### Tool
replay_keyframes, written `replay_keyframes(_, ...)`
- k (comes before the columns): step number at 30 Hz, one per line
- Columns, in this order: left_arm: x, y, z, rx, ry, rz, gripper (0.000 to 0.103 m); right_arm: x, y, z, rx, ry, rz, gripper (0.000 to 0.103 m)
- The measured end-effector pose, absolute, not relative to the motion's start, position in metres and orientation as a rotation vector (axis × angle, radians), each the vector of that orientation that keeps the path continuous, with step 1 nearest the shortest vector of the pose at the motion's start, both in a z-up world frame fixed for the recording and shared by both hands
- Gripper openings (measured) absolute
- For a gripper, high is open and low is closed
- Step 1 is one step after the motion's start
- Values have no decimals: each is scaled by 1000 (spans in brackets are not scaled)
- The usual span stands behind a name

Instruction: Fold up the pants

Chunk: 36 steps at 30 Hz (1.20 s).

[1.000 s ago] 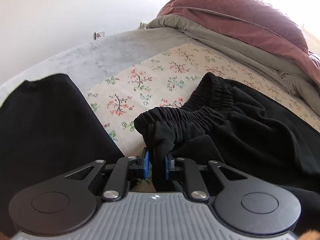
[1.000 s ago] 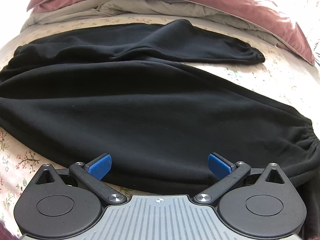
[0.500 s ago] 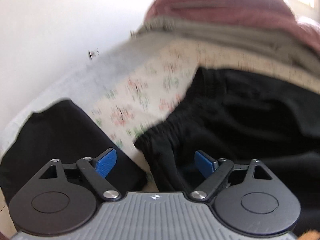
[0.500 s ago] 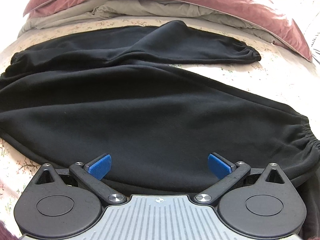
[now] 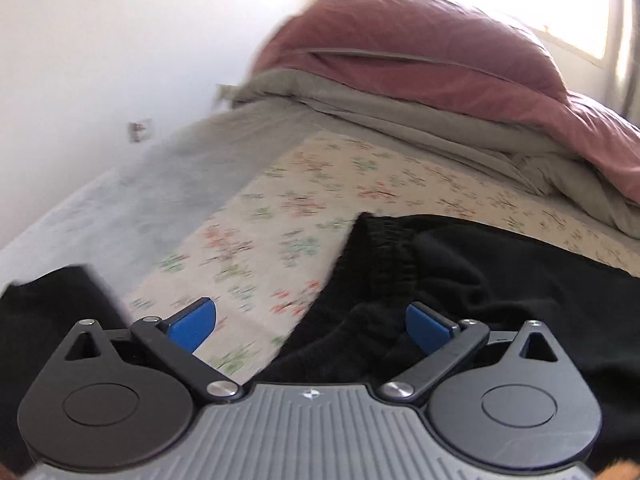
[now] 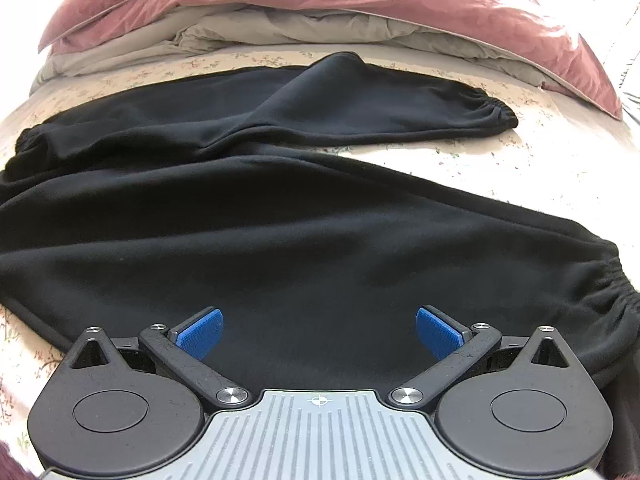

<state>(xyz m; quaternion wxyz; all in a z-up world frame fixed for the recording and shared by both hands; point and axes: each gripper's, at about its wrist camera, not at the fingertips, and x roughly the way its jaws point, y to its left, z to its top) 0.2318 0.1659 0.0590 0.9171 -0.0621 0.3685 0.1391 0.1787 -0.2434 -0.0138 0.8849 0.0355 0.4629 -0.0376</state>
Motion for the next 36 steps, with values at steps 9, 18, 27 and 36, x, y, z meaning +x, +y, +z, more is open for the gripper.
replay_keyframes(9, 316, 146, -3, -56, 907, 203, 103, 186, -249, -22, 62, 988, -99, 103)
replay_keyframes(18, 309, 138, -13, -11, 823, 270, 49, 192, -265, -26, 78, 999, -127, 103)
replay_keyframes(27, 325, 147, -7, 61, 779, 338, 49, 191, -269, -27, 92, 1002, -140, 103)
replay_keyframes(36, 335, 143, -10, 101, 766, 406, 34, 192, -285, -24, 136, 997, -166, 103)
